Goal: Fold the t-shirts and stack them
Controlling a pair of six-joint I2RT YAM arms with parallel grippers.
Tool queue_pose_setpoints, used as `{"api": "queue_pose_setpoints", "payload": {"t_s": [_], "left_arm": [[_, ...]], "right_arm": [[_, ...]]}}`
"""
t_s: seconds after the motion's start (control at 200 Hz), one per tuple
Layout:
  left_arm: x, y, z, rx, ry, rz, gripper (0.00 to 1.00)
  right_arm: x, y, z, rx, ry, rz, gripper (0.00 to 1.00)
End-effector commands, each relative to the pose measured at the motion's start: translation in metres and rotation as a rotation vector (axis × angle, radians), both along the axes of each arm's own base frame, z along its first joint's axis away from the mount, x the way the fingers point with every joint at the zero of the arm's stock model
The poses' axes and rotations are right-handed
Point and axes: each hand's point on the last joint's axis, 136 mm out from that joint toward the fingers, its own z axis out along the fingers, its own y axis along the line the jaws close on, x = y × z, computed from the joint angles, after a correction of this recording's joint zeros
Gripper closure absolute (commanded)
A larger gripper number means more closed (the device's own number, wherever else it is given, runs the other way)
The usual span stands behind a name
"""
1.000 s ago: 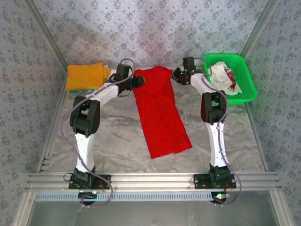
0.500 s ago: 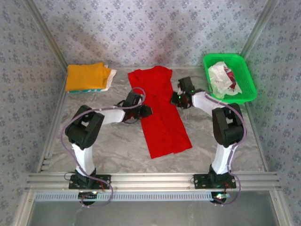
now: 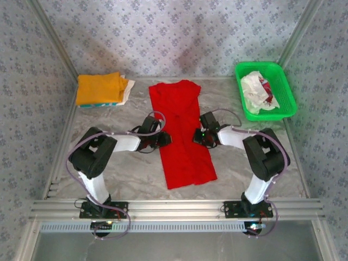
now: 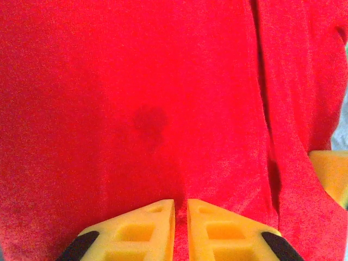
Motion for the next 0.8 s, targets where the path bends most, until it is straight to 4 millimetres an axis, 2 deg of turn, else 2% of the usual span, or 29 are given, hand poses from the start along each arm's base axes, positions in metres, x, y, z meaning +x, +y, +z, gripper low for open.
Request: {"api": "queue_pose_setpoints", "payload": {"t_s": [0.0, 0.065, 0.115, 0.235, 0.32, 0.41, 0.46, 0.5, 0.59, 0.65, 0.794], "left_arm": [[-0.040, 0.045, -0.036, 0.179, 0.115, -0.047, 0.85], [-0.042, 0.049, -0.032, 0.162, 0.112, -0.051, 0.85], [-0.041, 0.050, -0.026, 0.160, 0.105, -0.054, 0.85], [-0.024, 0.059, 0.002, 0.180, 0.045, -0.054, 0.84], [0.003, 0.053, 0.048, 0.069, -0.031, -0.048, 0.74], [0.034, 0.045, 0.104, 0.018, -0.135, -0.046, 0.70], [0.054, 0.046, 0.127, 0.039, -0.175, -0.029, 0.66], [0.071, 0.047, 0.137, 0.069, -0.196, -0.023, 0.62], [0.111, 0.047, 0.141, 0.168, -0.206, -0.007, 0.60], [0.134, 0.045, 0.136, 0.198, -0.194, 0.011, 0.58], [0.166, 0.038, 0.119, 0.243, -0.162, 0.033, 0.49]], "right_arm": [[-0.059, -0.023, -0.036, -0.098, 0.175, -0.076, 1.00], [-0.059, -0.027, -0.031, -0.137, 0.154, -0.075, 1.00], [-0.052, -0.029, -0.026, -0.147, 0.134, -0.078, 1.00], [-0.028, -0.026, -0.003, -0.144, 0.094, -0.044, 1.00], [-0.007, -0.023, 0.026, -0.126, 0.029, -0.009, 0.88], [0.012, -0.016, 0.055, -0.081, -0.013, 0.017, 0.82], [0.026, -0.012, 0.069, -0.058, -0.052, 0.025, 0.79], [0.035, -0.009, 0.077, -0.054, -0.083, 0.029, 0.76], [0.054, 0.001, 0.086, -0.028, -0.119, 0.035, 0.73], [0.063, 0.007, 0.089, -0.005, -0.139, 0.037, 0.72], [0.077, 0.013, 0.092, -0.002, -0.185, 0.063, 0.63]]}}
